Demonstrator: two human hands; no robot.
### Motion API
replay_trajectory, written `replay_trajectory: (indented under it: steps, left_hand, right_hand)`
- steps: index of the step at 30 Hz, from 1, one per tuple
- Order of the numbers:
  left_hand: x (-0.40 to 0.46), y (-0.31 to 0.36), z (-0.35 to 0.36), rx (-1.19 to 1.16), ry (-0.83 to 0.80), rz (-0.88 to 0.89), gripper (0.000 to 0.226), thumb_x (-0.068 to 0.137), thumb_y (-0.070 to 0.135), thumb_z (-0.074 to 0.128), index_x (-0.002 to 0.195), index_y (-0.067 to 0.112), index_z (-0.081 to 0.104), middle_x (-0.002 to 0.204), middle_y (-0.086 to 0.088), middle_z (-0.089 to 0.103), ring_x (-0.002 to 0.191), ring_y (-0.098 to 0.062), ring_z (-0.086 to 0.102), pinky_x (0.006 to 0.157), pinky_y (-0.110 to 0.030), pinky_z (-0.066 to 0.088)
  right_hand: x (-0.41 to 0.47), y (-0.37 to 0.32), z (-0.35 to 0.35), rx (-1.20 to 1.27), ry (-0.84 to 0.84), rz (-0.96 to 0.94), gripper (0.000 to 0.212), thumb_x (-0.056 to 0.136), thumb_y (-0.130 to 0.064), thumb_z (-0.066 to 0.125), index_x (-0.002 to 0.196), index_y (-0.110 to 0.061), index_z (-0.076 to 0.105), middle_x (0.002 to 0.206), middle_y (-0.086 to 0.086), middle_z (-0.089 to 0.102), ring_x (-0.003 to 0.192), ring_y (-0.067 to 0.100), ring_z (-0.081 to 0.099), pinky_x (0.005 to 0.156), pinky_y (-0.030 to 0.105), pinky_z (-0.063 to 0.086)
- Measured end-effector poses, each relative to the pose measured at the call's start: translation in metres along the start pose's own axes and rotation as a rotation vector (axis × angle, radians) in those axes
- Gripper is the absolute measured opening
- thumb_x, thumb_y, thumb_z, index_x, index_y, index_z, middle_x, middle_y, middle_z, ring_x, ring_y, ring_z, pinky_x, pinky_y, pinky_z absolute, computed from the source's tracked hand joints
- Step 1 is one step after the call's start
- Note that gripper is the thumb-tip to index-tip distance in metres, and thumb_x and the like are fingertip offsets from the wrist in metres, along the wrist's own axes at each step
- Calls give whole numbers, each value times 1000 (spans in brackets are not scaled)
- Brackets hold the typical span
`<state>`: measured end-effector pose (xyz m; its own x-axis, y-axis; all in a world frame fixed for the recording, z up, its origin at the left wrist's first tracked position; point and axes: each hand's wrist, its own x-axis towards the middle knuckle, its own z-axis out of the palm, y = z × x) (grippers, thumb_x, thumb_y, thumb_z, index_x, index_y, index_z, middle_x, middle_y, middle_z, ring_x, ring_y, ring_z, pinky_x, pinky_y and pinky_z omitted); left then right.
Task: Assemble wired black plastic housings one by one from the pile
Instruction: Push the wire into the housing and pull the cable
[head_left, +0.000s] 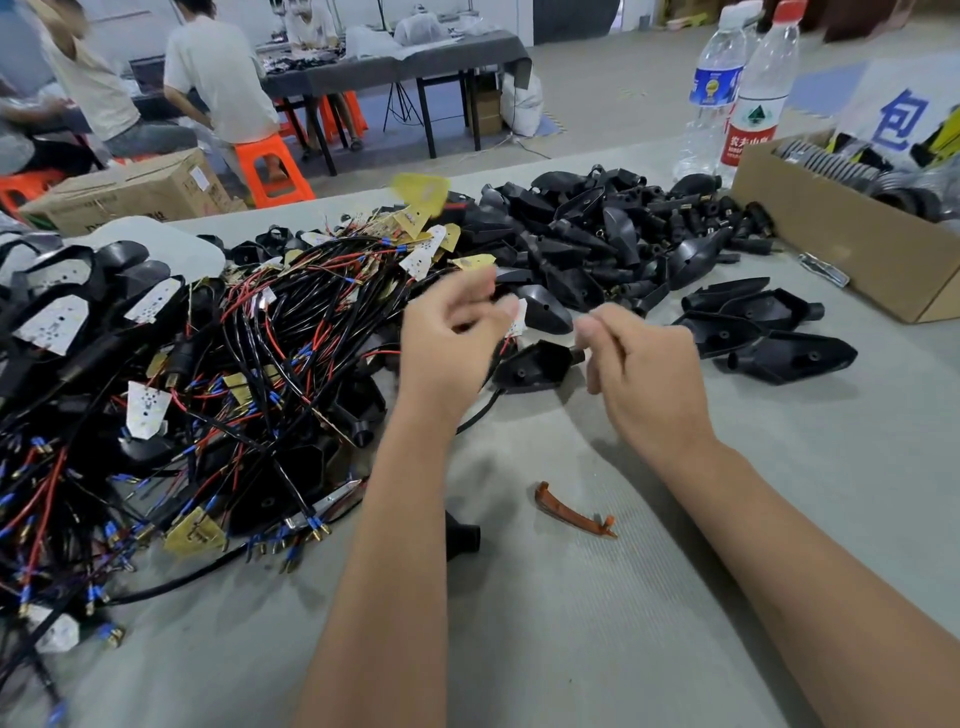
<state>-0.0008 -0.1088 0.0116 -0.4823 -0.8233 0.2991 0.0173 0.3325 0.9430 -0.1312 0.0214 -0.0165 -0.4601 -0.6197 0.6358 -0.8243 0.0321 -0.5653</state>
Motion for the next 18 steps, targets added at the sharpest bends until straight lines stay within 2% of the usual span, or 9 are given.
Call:
replay_trajectory:
  steps: [1, 3, 5, 7, 9, 11, 12, 14, 18]
  left_hand:
    - [-2, -5, 3, 214, -42, -9, 27, 88, 21, 80, 115, 21, 75, 107, 5, 74, 90, -4, 68, 88, -28, 56]
    - [-7, -12, 7, 544, -131, -12, 27, 82, 32, 85, 106, 24, 78, 103, 9, 70, 84, 1, 61, 82, -26, 50]
    - [-8, -17, 9, 713, -181, -12, 27, 79, 32, 87, 102, 25, 76, 107, 4, 64, 94, -11, 62, 85, -30, 49]
    - [-8, -17, 7, 795, -191, 2, 23, 78, 30, 87, 97, 25, 74, 104, 3, 62, 96, -19, 60, 82, -30, 45]
    - [-8, -16, 4, 744, -187, 9, 21, 76, 27, 88, 90, 22, 73, 90, 5, 65, 85, -17, 60, 76, -30, 44]
    - [-9, -13, -1, 599, -136, -3, 19, 74, 20, 89, 85, 19, 73, 76, 10, 67, 73, -13, 63, 70, -28, 50]
    - [-8, -11, -6, 556, -107, -3, 18, 74, 16, 88, 84, 20, 73, 71, 12, 67, 67, -6, 64, 68, -24, 51]
    - [-4, -6, -17, 554, -79, 35, 17, 73, 13, 88, 83, 21, 76, 65, 16, 66, 59, 4, 60, 58, -9, 42]
    - [1, 3, -31, 383, -29, 99, 9, 80, 13, 83, 78, 21, 79, 56, 21, 61, 52, 3, 50, 55, -6, 36]
  right_hand:
    - [0, -1, -1, 88, 61, 25, 39, 110, -32, 46, 82, -10, 60, 55, -2, 54, 50, 21, 54, 55, 41, 46]
    - [-1, -2, -2, 264, 98, 94, 35, 111, -28, 46, 83, -9, 56, 50, 1, 48, 45, 15, 46, 49, 35, 41]
    - [-1, 1, -1, 391, 80, 188, 31, 111, -29, 46, 87, -10, 53, 53, 6, 51, 44, 9, 43, 49, 26, 38]
    - [0, 6, 1, 513, 46, 280, 20, 110, -26, 47, 95, -14, 51, 58, 4, 55, 48, 11, 44, 50, 24, 40]
    - [2, 9, 3, 683, 35, 333, 6, 108, -13, 50, 102, -14, 49, 64, 1, 59, 55, 15, 48, 52, 25, 43]
    - [3, 10, 4, 797, 48, 359, 18, 103, 2, 53, 108, -15, 47, 71, 1, 65, 62, 19, 54, 58, 28, 49]
    - [3, 10, 4, 824, 51, 362, 23, 101, 7, 53, 110, -14, 46, 74, 1, 67, 65, 20, 57, 61, 29, 51]
    - [3, 9, 3, 857, 46, 362, 25, 100, 11, 53, 112, -10, 44, 78, 3, 70, 67, 20, 61, 65, 30, 55]
    - [2, 2, 2, 839, 41, 360, 20, 101, 10, 53, 110, -5, 43, 85, 13, 72, 69, 20, 66, 73, 38, 60]
